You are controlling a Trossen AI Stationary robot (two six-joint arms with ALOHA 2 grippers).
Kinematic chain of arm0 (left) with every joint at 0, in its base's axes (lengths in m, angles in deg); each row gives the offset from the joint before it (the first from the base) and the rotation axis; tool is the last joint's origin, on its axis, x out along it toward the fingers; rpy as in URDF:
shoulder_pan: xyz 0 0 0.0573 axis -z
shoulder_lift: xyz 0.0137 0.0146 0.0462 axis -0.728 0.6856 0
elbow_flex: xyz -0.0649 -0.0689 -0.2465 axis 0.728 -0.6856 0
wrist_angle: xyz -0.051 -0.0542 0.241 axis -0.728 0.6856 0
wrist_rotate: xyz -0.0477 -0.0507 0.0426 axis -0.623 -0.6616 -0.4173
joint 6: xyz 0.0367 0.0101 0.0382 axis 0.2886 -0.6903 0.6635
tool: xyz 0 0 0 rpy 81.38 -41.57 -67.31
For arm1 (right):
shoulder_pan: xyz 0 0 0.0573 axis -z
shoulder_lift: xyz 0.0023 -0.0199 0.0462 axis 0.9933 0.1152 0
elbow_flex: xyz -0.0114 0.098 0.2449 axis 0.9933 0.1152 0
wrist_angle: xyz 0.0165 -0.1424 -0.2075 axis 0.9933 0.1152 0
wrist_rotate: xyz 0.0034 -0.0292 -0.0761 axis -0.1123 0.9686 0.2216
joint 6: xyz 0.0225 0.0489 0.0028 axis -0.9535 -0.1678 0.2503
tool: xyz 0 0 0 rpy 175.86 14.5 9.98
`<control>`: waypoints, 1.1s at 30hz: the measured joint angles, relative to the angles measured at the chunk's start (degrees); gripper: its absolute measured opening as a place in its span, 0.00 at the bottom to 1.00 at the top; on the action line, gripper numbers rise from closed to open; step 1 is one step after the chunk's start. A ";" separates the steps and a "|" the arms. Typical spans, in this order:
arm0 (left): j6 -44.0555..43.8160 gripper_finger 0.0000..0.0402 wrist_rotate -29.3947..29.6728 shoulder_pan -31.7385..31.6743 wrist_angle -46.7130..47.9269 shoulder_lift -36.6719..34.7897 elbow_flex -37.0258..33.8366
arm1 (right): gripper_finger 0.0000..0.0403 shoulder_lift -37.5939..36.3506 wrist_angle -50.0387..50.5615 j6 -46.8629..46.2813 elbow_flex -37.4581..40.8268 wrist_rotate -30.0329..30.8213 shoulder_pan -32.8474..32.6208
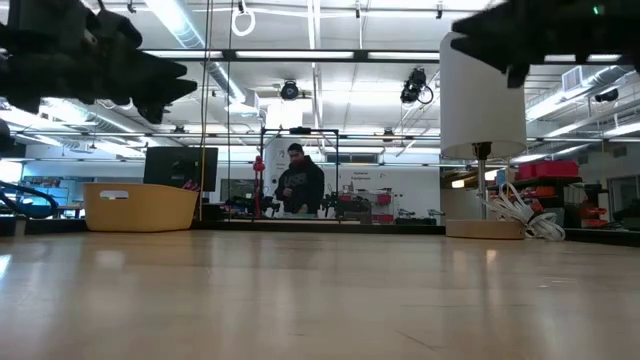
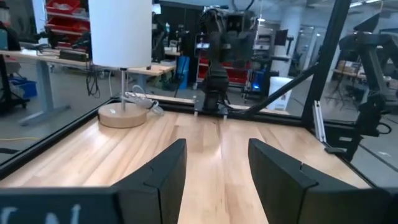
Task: Pick & Place USB Port
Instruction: Return to Home Position
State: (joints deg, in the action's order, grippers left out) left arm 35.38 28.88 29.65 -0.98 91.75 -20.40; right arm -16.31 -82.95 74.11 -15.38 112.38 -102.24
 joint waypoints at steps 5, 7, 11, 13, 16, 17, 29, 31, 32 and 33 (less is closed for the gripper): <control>0.69 0.44 3.99 2.18 -4.27 -1.16 -3.49 | 0.38 -0.16 -10.10 0.06 8.75 -0.90 0.03; 1.75 0.44 4.71 2.77 -4.00 -1.50 -3.47 | 0.38 -0.16 -11.03 -0.97 11.24 -0.85 0.02; 3.67 0.44 5.43 3.29 -1.46 -1.49 -3.47 | 0.38 -0.11 -10.44 -3.94 13.49 -0.27 0.01; 4.48 0.44 6.83 3.31 0.71 -1.45 -3.47 | 0.38 -0.09 -9.20 -4.15 13.52 0.44 0.02; 6.52 0.44 8.73 3.31 2.98 -1.38 -3.47 | 0.38 0.17 -9.22 -3.62 13.52 3.57 0.04; 7.09 0.44 9.96 3.31 2.74 -1.44 -3.48 | 0.38 0.15 -9.27 -2.54 13.52 3.69 0.04; 3.29 0.44 11.05 3.27 2.01 -1.40 -3.49 | 0.38 0.16 -8.14 -1.01 13.50 3.82 0.02; 3.27 0.44 11.05 3.27 2.01 -1.40 -3.49 | 0.38 0.17 -8.14 -1.01 13.50 3.82 0.02; 3.29 0.44 11.05 3.27 2.01 -1.40 -3.49 | 0.38 0.17 -8.14 -1.01 13.50 3.82 0.02; 3.30 0.44 11.05 3.27 1.99 -1.40 -3.49 | 0.38 0.17 -8.14 -1.01 13.50 3.82 0.02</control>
State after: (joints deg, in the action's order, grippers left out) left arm 38.68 39.92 32.92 1.01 90.34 -23.89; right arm -16.14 -91.09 73.10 -1.88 116.21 -102.22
